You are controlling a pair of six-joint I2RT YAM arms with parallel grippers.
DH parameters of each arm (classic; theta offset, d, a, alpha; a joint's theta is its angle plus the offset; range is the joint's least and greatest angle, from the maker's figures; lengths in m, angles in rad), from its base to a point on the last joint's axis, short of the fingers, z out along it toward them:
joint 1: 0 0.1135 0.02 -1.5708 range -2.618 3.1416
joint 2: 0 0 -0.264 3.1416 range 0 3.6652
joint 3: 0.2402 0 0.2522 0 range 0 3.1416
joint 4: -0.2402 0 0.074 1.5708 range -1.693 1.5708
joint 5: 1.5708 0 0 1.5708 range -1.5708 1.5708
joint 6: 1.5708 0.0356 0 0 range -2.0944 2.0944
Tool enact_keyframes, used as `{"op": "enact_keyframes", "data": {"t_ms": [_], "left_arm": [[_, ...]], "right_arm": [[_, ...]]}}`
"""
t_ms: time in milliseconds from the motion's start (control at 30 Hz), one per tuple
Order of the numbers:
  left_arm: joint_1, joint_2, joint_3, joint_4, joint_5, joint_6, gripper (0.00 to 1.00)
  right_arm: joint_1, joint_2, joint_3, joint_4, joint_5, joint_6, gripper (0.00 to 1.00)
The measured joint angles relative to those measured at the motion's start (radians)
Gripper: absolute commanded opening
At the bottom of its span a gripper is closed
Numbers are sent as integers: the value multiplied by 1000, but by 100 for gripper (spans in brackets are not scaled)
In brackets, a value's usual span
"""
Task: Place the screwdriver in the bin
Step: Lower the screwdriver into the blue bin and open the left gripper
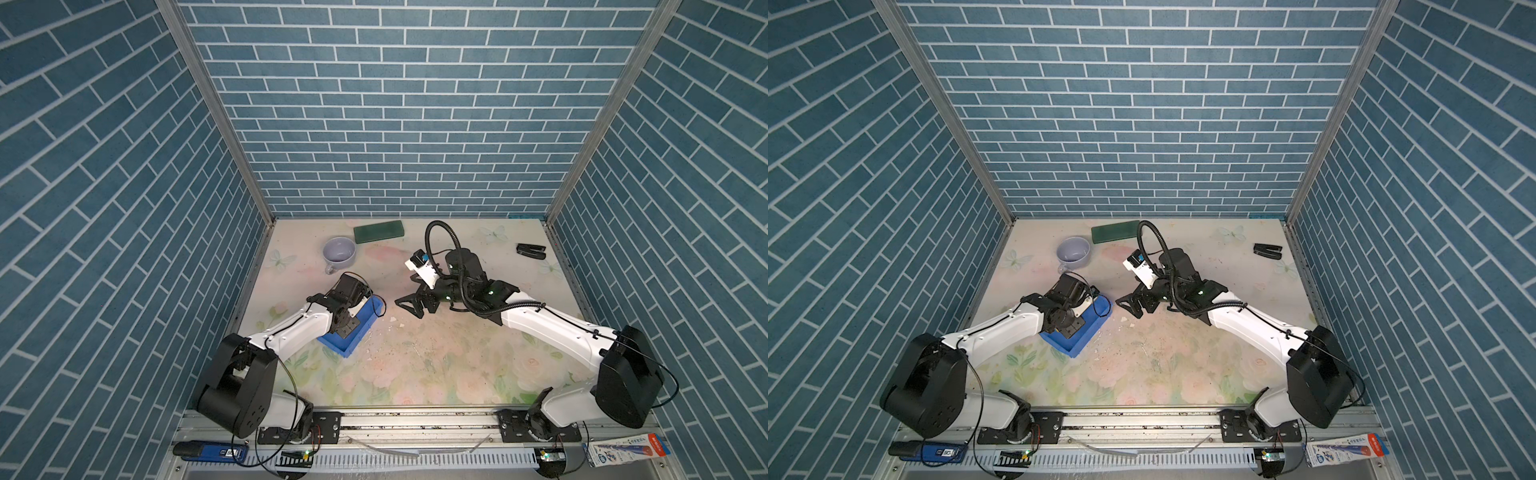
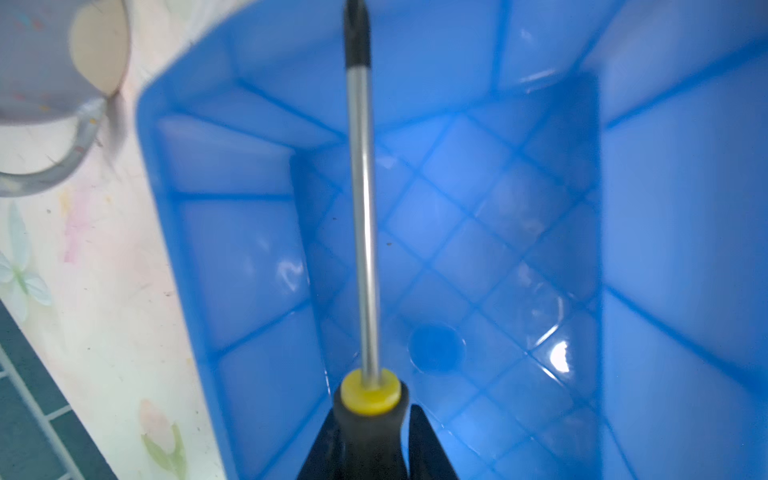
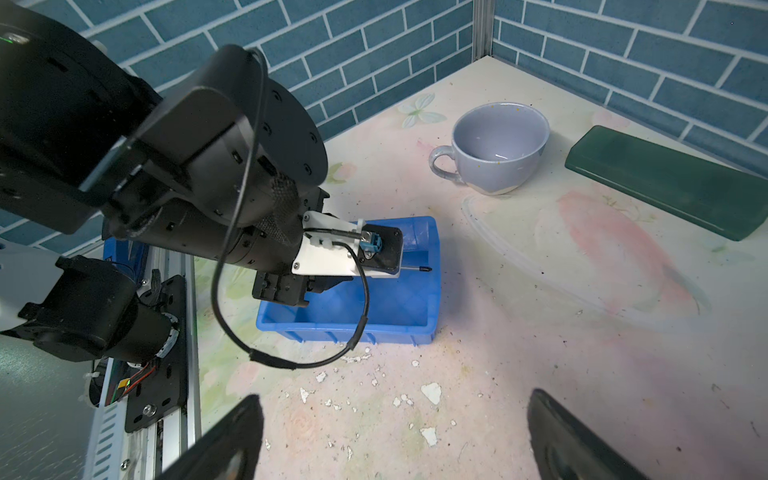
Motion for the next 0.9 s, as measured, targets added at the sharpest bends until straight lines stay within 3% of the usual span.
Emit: {"op": "enact_keyframes", "data": {"t_ms": [367, 467, 633, 700, 900], "left_arm": [[0, 28, -28, 25, -8, 9, 19], [0, 48, -28, 34, -8, 10, 28], [1, 63, -26, 45, -25, 13, 49], [1, 57, -26, 45, -34, 17, 62], [2, -19, -26, 30, -38, 18, 75]], "right_arm": [[0, 0, 0, -9, 5, -1, 98], [0, 0, 0, -13, 9, -1, 98], [0, 0, 0, -19, 13, -1, 98], [0, 0, 0, -23, 17, -1, 98], [0, -6, 0, -24, 36, -2, 98]]}}
